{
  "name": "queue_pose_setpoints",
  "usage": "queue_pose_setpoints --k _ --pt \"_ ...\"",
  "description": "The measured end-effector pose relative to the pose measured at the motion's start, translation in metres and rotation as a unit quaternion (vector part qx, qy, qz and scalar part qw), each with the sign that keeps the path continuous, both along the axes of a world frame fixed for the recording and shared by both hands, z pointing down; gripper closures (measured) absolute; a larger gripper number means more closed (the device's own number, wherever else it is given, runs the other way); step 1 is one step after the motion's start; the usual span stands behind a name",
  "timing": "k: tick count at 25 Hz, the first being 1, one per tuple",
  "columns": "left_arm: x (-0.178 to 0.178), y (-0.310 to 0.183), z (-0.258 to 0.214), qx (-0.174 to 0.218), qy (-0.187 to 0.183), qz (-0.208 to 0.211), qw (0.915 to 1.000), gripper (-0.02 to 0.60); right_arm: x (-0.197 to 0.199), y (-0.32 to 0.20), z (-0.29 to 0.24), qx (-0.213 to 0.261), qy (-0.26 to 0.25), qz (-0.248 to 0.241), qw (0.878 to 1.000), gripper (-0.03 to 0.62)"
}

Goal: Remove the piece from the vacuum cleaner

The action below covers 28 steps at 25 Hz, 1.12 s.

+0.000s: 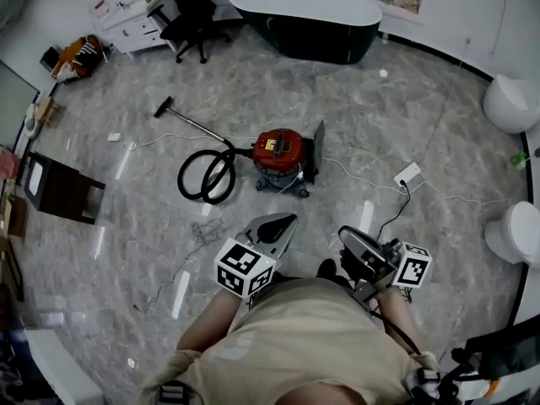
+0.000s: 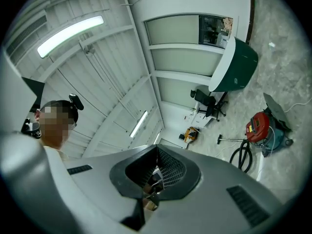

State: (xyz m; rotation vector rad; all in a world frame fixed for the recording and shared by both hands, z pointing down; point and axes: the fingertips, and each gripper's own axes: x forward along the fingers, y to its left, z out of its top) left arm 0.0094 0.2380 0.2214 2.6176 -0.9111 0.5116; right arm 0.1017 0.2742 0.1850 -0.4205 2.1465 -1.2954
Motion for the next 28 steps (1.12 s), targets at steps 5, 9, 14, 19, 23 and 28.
queue_pose_setpoints --k 5,9,14,19,23,28 --pt "0.025 -0.006 0.005 0.003 -0.024 -0.009 0.9997 0.578 0.028 -0.01 0.008 0.001 -0.007 -0.008 1.0 0.592" --pt "0.037 -0.01 0.011 0.007 -0.044 -0.006 0.999 0.578 0.038 -0.015 0.013 -0.002 -0.013 -0.013 1.0 0.592" --pt "0.041 -0.022 0.016 0.007 -0.042 -0.008 0.9991 0.578 0.044 -0.024 0.017 -0.003 -0.002 -0.01 1.0 0.592" --pt "0.039 -0.051 0.025 0.008 -0.039 -0.005 0.9992 0.578 0.05 -0.043 0.024 -0.012 0.018 0.006 1.0 0.592" --pt "0.03 -0.086 0.029 0.012 -0.022 -0.012 0.9996 0.578 0.055 -0.067 0.028 -0.028 0.034 0.036 0.998 0.592" --pt "0.006 -0.141 0.023 0.012 0.001 -0.021 0.9997 0.578 0.032 -0.109 0.022 -0.037 0.06 0.041 0.997 0.592"
